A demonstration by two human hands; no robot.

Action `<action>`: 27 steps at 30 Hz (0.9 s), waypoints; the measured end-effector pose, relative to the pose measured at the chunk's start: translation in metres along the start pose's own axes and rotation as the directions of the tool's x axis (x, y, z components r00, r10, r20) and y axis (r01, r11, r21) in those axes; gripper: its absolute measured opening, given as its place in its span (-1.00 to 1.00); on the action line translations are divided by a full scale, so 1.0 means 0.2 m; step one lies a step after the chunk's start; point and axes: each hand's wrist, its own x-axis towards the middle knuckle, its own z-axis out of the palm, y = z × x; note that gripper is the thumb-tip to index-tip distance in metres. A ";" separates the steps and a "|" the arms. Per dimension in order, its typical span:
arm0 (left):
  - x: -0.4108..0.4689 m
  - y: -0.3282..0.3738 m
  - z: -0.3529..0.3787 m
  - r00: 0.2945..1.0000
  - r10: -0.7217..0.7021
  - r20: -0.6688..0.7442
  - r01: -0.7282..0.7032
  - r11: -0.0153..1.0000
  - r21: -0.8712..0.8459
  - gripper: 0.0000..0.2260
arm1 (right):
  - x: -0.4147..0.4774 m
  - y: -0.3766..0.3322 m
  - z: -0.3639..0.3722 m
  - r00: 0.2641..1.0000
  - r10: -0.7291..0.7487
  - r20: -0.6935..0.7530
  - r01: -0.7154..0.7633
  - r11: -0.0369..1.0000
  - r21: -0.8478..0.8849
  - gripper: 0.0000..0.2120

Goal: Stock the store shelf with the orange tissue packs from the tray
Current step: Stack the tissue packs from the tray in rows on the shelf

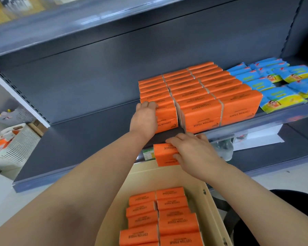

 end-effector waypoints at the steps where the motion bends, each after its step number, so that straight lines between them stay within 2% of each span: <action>1: 0.00 0.00 0.00 1.000 0.007 -0.010 -0.007 1.000 0.002 -0.65 | 0.00 0.00 0.00 1.000 -0.003 -0.003 0.003 1.000 -0.002 -0.58; 7: -0.08 -0.05 -0.08 0.998 0.002 -0.067 -0.005 0.999 -0.049 -0.63 | 0.01 -0.01 -0.03 0.998 -0.003 -0.067 0.005 0.999 0.038 -0.57; 10: -0.17 -0.12 -0.15 0.995 -0.041 -0.091 0.033 0.996 -0.087 -0.66 | 0.03 -0.01 -0.07 0.991 0.006 -0.137 0.005 0.997 0.082 -0.57; 15: -0.35 -0.24 -0.21 0.990 -0.120 -0.079 0.112 0.988 -0.107 -0.63 | 0.19 -0.05 -0.16 0.973 0.005 -0.229 0.005 0.999 0.046 -0.55; 22: -0.54 -0.32 -0.19 0.993 -0.109 -0.044 0.102 0.985 -0.142 -0.68 | 0.41 -0.08 -0.14 0.997 0.015 -0.077 -0.021 0.996 -0.084 -0.56; 27: -0.63 -0.34 -0.17 0.998 -0.057 -0.025 0.053 0.985 -0.164 -0.68 | 0.43 -0.07 -0.08 0.998 0.043 -0.049 -0.054 0.969 -0.241 -0.56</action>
